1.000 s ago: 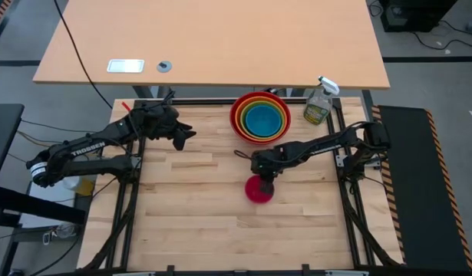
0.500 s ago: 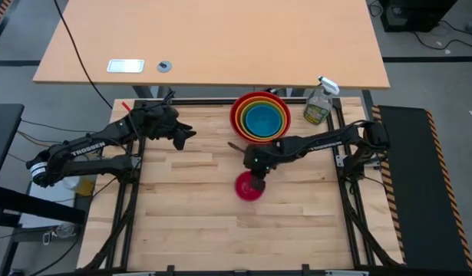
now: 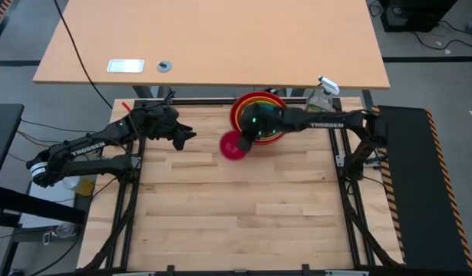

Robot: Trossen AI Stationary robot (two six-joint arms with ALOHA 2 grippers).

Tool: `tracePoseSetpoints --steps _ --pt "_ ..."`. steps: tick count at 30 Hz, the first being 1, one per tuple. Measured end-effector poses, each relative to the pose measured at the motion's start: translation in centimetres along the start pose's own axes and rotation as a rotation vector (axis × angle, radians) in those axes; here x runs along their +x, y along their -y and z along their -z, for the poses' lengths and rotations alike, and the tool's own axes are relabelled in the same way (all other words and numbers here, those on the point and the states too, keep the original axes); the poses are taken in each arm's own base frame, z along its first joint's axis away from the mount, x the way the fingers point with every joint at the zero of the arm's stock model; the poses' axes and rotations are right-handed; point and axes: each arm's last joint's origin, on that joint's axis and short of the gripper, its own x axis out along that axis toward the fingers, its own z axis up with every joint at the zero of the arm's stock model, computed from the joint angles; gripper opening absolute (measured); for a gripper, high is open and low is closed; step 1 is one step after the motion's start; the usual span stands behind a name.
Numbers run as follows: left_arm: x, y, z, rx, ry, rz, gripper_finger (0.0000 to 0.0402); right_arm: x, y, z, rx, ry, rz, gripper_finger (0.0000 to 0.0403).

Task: Nest bowls inside each other
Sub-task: Stack the pink bowl on top of the blue bowls

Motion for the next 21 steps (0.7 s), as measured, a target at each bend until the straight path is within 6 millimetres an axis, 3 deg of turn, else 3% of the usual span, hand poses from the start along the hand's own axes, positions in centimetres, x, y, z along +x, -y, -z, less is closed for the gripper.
tracePoseSetpoints --steps 5,12,17,21 --pt "0.0 0.0 0.2 -0.038 -0.024 0.018 0.0192 -2.1 4.3 -2.0 0.165 0.083 0.129 0.0026" --pt "0.0 0.0 0.2 -0.053 -0.028 0.018 0.0192 -4.5 11.0 -1.4 0.359 0.006 0.485 0.0030" --pt "0.0 0.0 0.2 -0.053 -0.025 0.014 0.0192 -3.8 13.8 -0.2 0.390 -0.054 0.526 0.0031" --pt "0.0 -0.1 0.1 -0.041 -0.012 -0.012 0.0192 -2.8 14.3 0.7 0.398 -0.043 0.505 0.0031"
